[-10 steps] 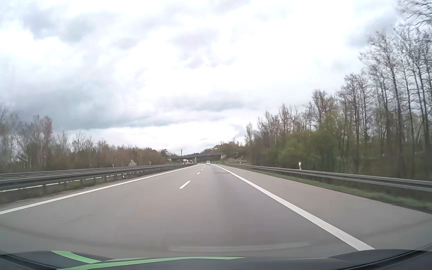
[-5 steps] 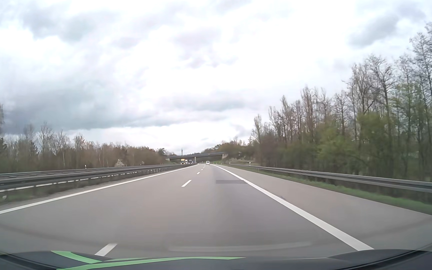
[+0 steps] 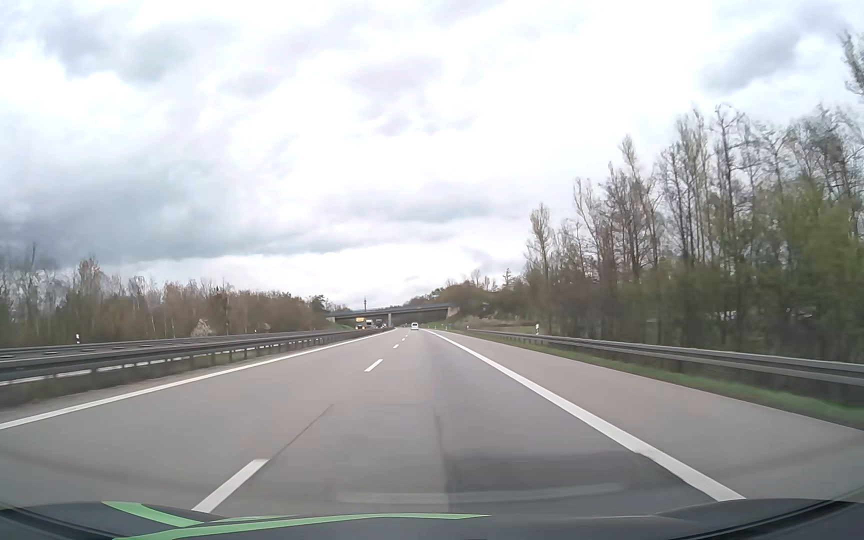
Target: Follow the waypoints while adhering to traffic rules and regulations
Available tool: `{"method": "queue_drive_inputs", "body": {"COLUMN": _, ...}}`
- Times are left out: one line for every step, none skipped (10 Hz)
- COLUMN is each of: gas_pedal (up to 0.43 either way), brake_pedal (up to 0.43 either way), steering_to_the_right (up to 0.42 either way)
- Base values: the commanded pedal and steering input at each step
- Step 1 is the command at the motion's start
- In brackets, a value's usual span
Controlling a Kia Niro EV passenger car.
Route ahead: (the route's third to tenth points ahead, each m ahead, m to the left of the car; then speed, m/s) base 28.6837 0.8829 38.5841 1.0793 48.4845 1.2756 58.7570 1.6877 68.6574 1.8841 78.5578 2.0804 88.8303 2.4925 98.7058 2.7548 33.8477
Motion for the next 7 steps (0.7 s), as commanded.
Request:
{"method": "queue_drive_inputs", "body": {"gas_pedal": 0.449, "brake_pedal": 0.000, "steering_to_the_right": -0.003}}
{"method": "queue_drive_inputs", "body": {"gas_pedal": 0.449, "brake_pedal": 0.000, "steering_to_the_right": -0.004}}
{"method": "queue_drive_inputs", "body": {"gas_pedal": 0.449, "brake_pedal": 0.000, "steering_to_the_right": -0.004}}
{"method": "queue_drive_inputs", "body": {"gas_pedal": 0.449, "brake_pedal": 0.000, "steering_to_the_right": -0.004}}
{"method": "queue_drive_inputs", "body": {"gas_pedal": 0.449, "brake_pedal": 0.000, "steering_to_the_right": -0.004}}
{"method": "queue_drive_inputs", "body": {"gas_pedal": 0.449, "brake_pedal": 0.000, "steering_to_the_right": -0.004}}
{"method": "queue_drive_inputs", "body": {"gas_pedal": 0.449, "brake_pedal": 0.000, "steering_to_the_right": -0.004}}
